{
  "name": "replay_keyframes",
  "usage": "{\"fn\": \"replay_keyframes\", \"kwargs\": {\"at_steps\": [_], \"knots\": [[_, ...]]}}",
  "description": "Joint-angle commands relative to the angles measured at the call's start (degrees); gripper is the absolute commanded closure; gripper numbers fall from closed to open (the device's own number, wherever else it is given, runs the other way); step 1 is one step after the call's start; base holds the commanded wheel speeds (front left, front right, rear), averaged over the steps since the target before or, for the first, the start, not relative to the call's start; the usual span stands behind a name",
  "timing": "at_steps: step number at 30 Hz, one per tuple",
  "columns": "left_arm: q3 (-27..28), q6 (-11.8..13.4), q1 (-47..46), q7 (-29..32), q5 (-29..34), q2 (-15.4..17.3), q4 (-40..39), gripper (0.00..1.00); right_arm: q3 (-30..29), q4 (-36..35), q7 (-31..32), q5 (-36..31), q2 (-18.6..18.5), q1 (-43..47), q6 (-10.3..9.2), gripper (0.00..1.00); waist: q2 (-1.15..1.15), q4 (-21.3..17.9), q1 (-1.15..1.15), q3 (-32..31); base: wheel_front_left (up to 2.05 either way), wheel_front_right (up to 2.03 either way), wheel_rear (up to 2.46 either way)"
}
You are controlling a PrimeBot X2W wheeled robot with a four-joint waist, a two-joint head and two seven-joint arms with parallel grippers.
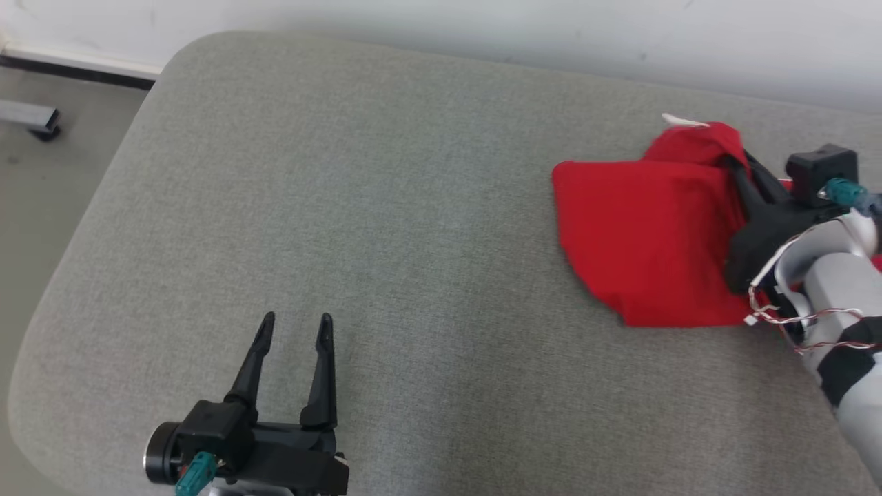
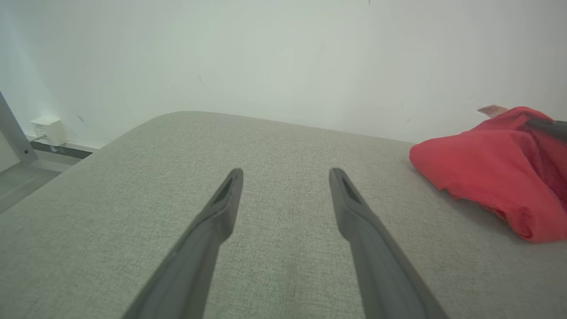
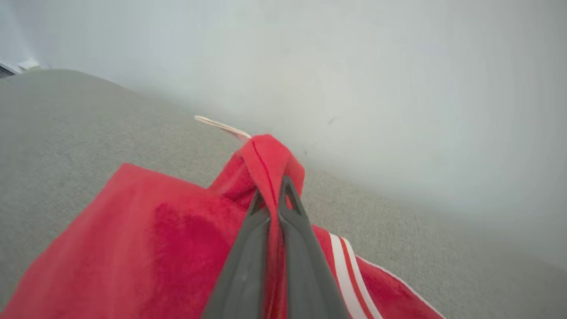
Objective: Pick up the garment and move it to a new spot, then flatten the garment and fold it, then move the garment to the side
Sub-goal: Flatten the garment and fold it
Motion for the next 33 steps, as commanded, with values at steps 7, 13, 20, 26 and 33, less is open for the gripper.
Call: {"fn": "replay_keyframes", "kwargs": {"at_steps": [7,13,20,26,33], "knots": [[3.21,-0.58,2.34,-0.2,1.48,0.02,0.28,0.0,7.03,-8.61,-4.93,1.34,1.2,3.88,-0.15,1.0,-0.01,-4.07,-0.01,-4.06,0.0,0.0,0.0],[5.76,-1.18,3.63,-0.2,2.52,0.0,-0.07,0.0,10.63,-22.17,-5.33,1.76,0.61,12.26,-0.15,1.0,-0.01,-5.98,-0.01,-5.61,0.0,0.0,0.0],[6.1,-1.54,4.23,-0.2,2.56,0.02,-0.66,0.0,9.9,-35.55,-5.37,-0.8,1.62,26.63,-0.15,1.0,-0.01,-5.95,-0.01,-5.61,0.0,0.0,0.0],[5.84,-1.02,4.07,-0.2,2.01,0.0,-0.57,0.0,11.54,-36.98,-5.23,-4.06,4.38,35.07,-0.15,1.0,-0.01,-5.97,-0.01,-5.21,0.0,0.0,0.0],[6.47,-0.85,4.59,-0.2,2.24,0.01,-0.01,0.0,7.45,-35.46,-5.11,-5.25,6.37,35.51,-0.15,0.0,-0.01,-7.33,-0.01,-6.25,0.0,0.0,0.0]]}}
